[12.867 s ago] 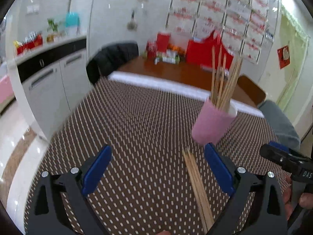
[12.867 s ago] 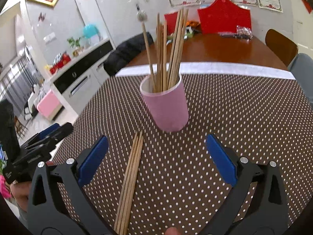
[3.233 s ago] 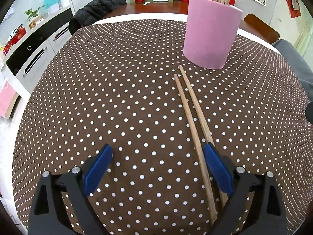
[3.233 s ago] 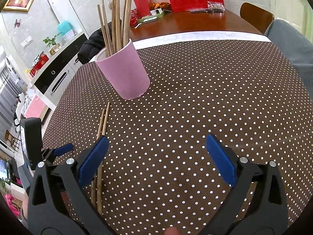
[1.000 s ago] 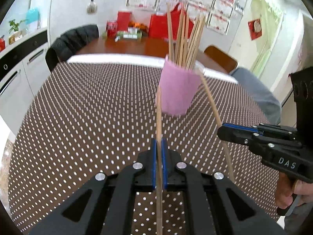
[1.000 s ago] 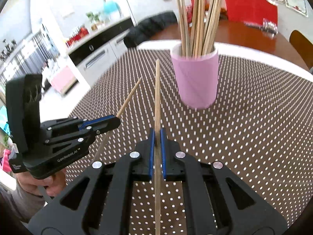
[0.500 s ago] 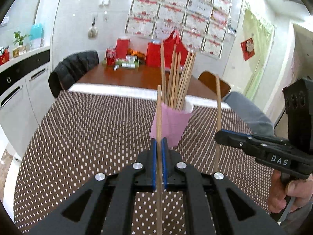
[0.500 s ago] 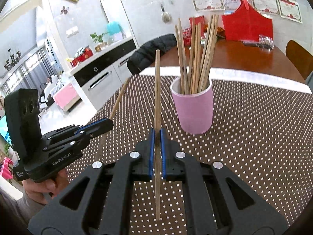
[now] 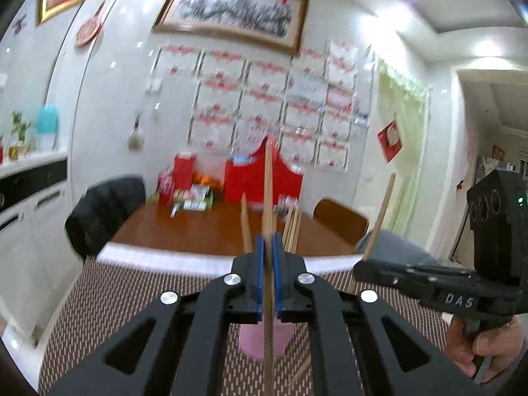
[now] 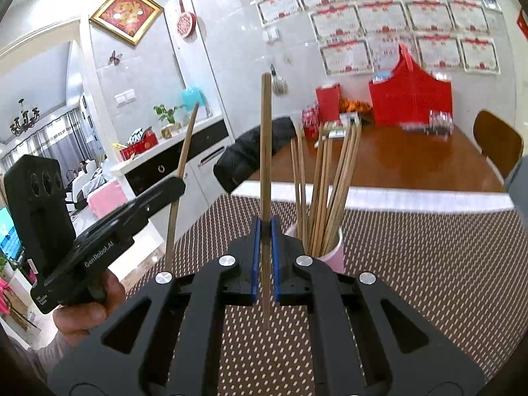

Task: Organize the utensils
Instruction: 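Lift both chopsticks upright and carry them above the pink cup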

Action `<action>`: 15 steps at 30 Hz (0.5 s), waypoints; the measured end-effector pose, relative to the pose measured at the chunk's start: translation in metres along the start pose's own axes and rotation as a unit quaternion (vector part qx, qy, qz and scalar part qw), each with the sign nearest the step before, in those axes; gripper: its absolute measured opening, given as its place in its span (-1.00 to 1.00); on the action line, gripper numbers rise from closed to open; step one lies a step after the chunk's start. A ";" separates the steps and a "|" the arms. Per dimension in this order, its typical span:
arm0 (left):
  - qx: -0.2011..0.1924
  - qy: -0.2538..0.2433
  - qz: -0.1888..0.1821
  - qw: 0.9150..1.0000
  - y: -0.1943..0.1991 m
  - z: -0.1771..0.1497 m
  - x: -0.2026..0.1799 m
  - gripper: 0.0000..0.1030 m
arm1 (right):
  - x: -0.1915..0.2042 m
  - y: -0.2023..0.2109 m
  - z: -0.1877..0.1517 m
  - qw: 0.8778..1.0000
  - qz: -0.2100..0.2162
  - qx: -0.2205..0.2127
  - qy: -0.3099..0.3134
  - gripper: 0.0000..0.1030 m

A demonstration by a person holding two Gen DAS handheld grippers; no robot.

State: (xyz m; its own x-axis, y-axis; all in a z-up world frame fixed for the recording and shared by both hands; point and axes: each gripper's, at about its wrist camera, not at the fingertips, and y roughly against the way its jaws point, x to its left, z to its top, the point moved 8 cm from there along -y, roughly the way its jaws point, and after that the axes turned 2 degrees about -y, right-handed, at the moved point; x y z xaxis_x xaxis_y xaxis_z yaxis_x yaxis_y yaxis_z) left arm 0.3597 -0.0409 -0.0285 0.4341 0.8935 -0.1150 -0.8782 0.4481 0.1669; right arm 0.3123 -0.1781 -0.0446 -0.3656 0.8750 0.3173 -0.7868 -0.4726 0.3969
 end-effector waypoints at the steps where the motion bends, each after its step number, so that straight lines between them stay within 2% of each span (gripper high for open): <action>1: -0.016 -0.005 -0.004 1.000 -0.002 0.011 -0.003 -0.89 | 0.000 0.001 0.009 1.000 -0.002 -0.007 0.004 -0.87; 4: -0.052 -0.017 -0.014 0.998 -0.012 0.039 -0.011 -0.89 | -0.003 0.005 0.035 1.000 -0.006 -0.025 0.015 -0.87; 8: -0.079 -0.026 -0.024 0.996 -0.035 0.069 -0.022 -0.89 | -0.008 0.008 0.067 0.999 -0.013 -0.045 0.026 -0.88; 11: -0.086 -0.024 -0.028 0.996 -0.057 0.081 -0.026 -0.89 | -0.013 0.006 0.088 0.998 -0.020 -0.054 0.033 -0.87; 15: -0.087 -0.015 -0.035 0.996 -0.085 0.081 -0.027 -0.89 | -0.023 -0.006 0.103 0.997 -0.028 -0.054 0.037 -0.87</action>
State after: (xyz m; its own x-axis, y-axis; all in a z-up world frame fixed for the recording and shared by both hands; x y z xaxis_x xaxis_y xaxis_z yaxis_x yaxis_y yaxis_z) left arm 0.4394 -0.1008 0.0394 0.4985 0.8620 -0.0915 -0.8662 0.4996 -0.0121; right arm 0.3767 -0.2058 0.0343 -0.3532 0.9067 0.2306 -0.8544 -0.4130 0.3152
